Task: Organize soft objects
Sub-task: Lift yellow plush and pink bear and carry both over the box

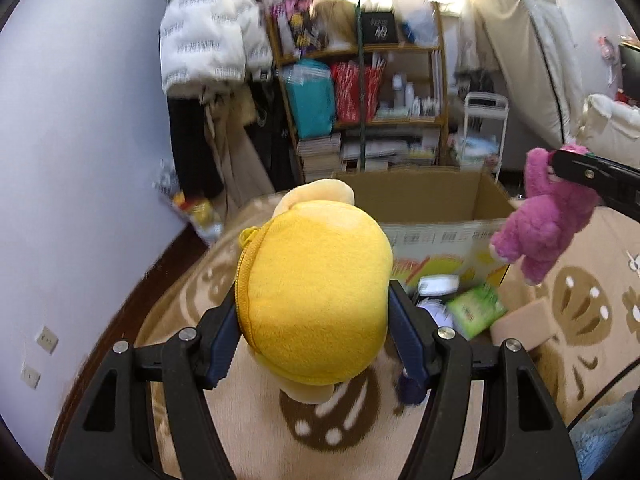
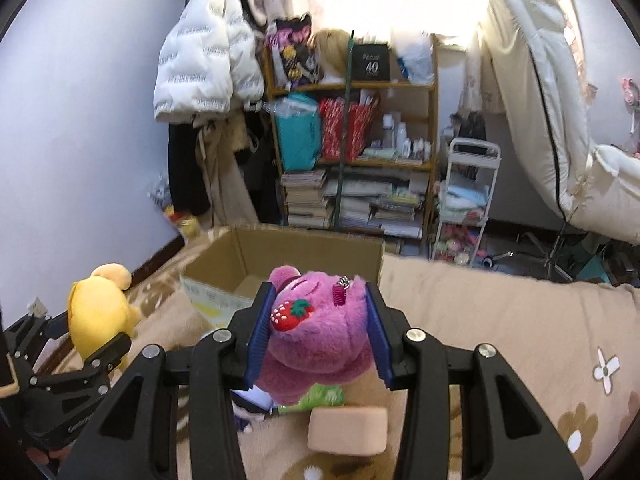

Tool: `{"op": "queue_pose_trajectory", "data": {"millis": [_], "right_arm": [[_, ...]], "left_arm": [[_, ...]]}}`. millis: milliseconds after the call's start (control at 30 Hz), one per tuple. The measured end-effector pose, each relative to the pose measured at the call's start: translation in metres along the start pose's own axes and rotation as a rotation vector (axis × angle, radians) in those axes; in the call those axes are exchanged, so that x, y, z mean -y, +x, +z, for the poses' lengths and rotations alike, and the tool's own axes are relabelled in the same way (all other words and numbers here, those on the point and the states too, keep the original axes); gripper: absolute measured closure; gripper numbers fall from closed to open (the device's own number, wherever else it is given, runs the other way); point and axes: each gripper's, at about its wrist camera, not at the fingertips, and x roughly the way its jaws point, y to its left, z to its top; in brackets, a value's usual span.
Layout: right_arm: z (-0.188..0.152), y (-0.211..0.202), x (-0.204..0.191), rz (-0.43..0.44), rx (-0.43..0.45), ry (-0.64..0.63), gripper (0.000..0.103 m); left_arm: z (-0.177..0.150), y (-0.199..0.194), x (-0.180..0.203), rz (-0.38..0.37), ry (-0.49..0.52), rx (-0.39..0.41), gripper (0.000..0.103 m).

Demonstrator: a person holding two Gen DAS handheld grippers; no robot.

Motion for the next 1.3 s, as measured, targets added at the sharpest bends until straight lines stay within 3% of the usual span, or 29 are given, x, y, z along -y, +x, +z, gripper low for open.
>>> {"op": "queue_pose_trajectory", "data": {"millis": [167, 333, 600, 833, 900, 1033, 1300], "right_arm": [[0.022, -0.003, -0.005, -0.010, 0.073, -0.038, 0.057], [0.038, -0.001, -0.006, -0.002, 0.116, -0.055, 0.057], [0.060, 0.014, 0.006, -0.020, 0.159, -0.029, 0.057], [0.069, 0.034, 0.003, -0.038, 0.164, -0.091, 0.057], [0.068, 0.044, 0.004, -0.014, 0.152, -0.094, 0.057], [0.059, 0.067, 0.006, 0.011, 0.116, -0.093, 0.057], [0.040, 0.103, 0.007, 0.031, 0.059, -0.091, 0.056]], "left_arm": [[0.017, -0.012, 0.010, 0.047, 0.047, 0.089, 0.036], [0.042, -0.013, 0.013, 0.026, 0.065, 0.105, 0.036], [0.099, -0.021, 0.005, 0.013, 0.038, 0.223, 0.036], [0.128, 0.006, -0.001, -0.041, 0.000, 0.267, 0.035], [0.127, 0.019, 0.001, -0.031, 0.014, 0.268, 0.035], [0.120, 0.051, 0.002, -0.086, -0.004, 0.210, 0.035], [0.103, 0.109, 0.006, -0.102, -0.043, 0.098, 0.035]]}}
